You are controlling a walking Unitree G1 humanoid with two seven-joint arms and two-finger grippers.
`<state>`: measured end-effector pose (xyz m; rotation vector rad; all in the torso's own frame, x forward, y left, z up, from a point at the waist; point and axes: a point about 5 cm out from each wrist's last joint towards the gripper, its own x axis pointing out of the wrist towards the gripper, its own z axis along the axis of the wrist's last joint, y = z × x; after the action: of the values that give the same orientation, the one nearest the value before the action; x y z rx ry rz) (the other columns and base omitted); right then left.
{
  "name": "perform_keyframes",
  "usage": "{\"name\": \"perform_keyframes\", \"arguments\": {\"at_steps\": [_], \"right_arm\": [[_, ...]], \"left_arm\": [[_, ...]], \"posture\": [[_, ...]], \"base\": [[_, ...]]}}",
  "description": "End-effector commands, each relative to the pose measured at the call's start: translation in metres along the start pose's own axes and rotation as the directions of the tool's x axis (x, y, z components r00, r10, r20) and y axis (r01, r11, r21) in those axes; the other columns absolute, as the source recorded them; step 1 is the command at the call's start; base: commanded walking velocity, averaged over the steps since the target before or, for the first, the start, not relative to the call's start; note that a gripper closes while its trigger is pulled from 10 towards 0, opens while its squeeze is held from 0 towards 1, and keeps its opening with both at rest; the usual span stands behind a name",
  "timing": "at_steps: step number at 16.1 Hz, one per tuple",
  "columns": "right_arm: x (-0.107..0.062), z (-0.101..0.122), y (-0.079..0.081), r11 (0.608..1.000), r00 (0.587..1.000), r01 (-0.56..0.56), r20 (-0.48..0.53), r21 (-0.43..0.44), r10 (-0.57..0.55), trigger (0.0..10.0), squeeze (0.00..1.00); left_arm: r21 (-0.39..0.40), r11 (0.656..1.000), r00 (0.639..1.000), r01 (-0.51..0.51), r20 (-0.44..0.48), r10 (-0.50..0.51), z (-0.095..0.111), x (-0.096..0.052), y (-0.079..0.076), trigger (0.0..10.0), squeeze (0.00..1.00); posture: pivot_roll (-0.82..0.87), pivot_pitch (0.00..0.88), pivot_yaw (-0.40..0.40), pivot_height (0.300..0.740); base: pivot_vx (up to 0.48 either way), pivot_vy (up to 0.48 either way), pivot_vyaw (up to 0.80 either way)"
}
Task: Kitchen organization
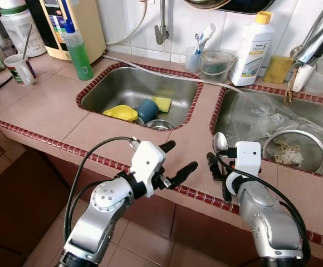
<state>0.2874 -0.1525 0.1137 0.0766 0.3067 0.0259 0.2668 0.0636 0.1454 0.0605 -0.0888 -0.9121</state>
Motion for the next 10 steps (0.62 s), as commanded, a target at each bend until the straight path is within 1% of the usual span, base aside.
{"name": "perform_keyframes", "arguments": {"at_steps": [1,2,3,4,5,7,8,10], "right_arm": [[-0.004,-0.011,0.0,1.0,0.998,0.021,-0.06,0.017,-0.02,10.0,0.0],[-0.005,-0.016,-0.001,0.999,0.995,0.041,-0.09,0.027,-0.039,5.9,0.0],[-0.005,-0.017,-0.002,0.998,0.994,0.048,-0.097,0.044,-0.044,5.9,0.0],[-0.008,-0.023,-0.002,0.993,0.99,0.055,-0.135,0.107,-0.04,3.3,0.0],[-0.008,-0.025,-0.003,0.992,0.988,0.064,-0.147,0.106,-0.048,3.0,0.0],[-0.009,-0.025,-0.004,0.992,0.987,0.07,-0.152,0.102,-0.054,3.0,0.0],[-0.009,-0.028,-0.006,0.992,0.983,0.089,-0.167,0.089,-0.073,0.0,0.0],[-0.012,-0.029,-0.009,0.99,0.977,0.118,-0.186,0.082,-0.101,0.0,0.0]], "left_arm": [[0.006,1.0,1.0,-0.009,0.011,0.009,0.004,-0.001,0.002,10.0,0.0],[0.011,1.0,1.0,0.004,0.01,-0.004,0.004,-0.001,0.0,10.0,0.0],[0.008,1.0,1.0,0.013,0.009,-0.013,0.004,-0.001,-0.001,10.0,0.0],[0.019,0.998,0.998,0.06,-0.006,-0.06,0.0,-0.003,-0.009,10.0,0.0],[0.016,0.996,0.996,0.086,-0.013,-0.086,-0.001,-0.003,-0.012,10.0,0.0],[0.012,0.995,0.995,0.094,-0.013,-0.094,-0.001,-0.003,-0.014,10.0,0.0],[0.015,0.994,0.994,0.105,-0.013,-0.105,-0.001,-0.004,-0.014,10.0,0.0],[0.019,0.994,0.994,0.107,-0.017,-0.106,0.0,-0.004,-0.011,10.0,0.0]], "posture": [[-0.14,0.072,0.014,0.74],[-0.14,0.072,0.014,0.74],[-0.14,0.072,0.014,0.74],[-0.14,0.069,0.013,0.74],[-0.14,0.069,0.012,0.74],[-0.14,0.069,0.012,0.74],[-0.14,0.058,0.009,0.74],[-0.14,0.069,0.011,0.74]], "base": [[0.0,0.0,0.0],[0.0,0.0,0.0],[0.0,0.0,0.0],[0.0,0.0,0.0],[0.0,0.0,0.0],[0.0,0.0,0.0],[0.0,0.0,0.0],[0.0,0.0,0.0]]}}
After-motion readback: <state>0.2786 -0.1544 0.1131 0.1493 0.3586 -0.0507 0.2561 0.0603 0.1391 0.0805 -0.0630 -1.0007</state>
